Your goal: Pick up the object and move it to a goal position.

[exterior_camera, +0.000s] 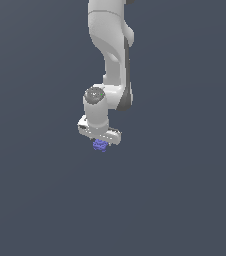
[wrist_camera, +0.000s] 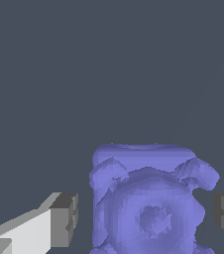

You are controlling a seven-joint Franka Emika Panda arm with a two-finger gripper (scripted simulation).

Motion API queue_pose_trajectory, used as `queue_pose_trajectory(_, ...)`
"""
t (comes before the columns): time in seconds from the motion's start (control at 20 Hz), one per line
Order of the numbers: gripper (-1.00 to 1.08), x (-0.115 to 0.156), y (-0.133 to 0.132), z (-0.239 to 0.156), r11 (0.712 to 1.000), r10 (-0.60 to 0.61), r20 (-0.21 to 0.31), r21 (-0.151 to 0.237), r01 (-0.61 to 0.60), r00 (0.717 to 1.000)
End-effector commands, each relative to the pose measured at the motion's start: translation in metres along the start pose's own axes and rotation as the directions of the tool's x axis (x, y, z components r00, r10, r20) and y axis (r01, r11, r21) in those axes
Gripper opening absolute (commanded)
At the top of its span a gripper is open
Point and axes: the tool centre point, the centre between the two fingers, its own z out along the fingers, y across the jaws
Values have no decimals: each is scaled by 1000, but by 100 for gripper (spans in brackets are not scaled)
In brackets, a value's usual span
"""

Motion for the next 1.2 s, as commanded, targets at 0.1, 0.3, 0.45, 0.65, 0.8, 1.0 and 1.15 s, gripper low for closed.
queue_pose_trajectory(0.1, 100, 1, 0, 12, 1000, 1, -1, 0, -1, 1000)
queue_pose_trajectory(0.3, -100, 1, 0, 13, 1000, 1, -1, 0, -1, 1000)
queue_pose_trajectory(0.45, -100, 1, 0, 13, 1000, 1, -1, 0, -1, 1000)
queue_pose_trajectory(0.65, -100, 1, 0, 13, 1000, 1, -1, 0, -1, 1000)
queue_pose_trajectory(0.8, -100, 1, -1, 12, 1000, 1, -2, 1, -1, 1000)
queue_pose_trajectory(1.0, -100, 3, -7, 6, 1000, 1, -2, 1, -1, 1000)
queue_pose_trajectory(1.15, -100, 5, -17, -3, 1000, 1, -2, 1, -1, 1000)
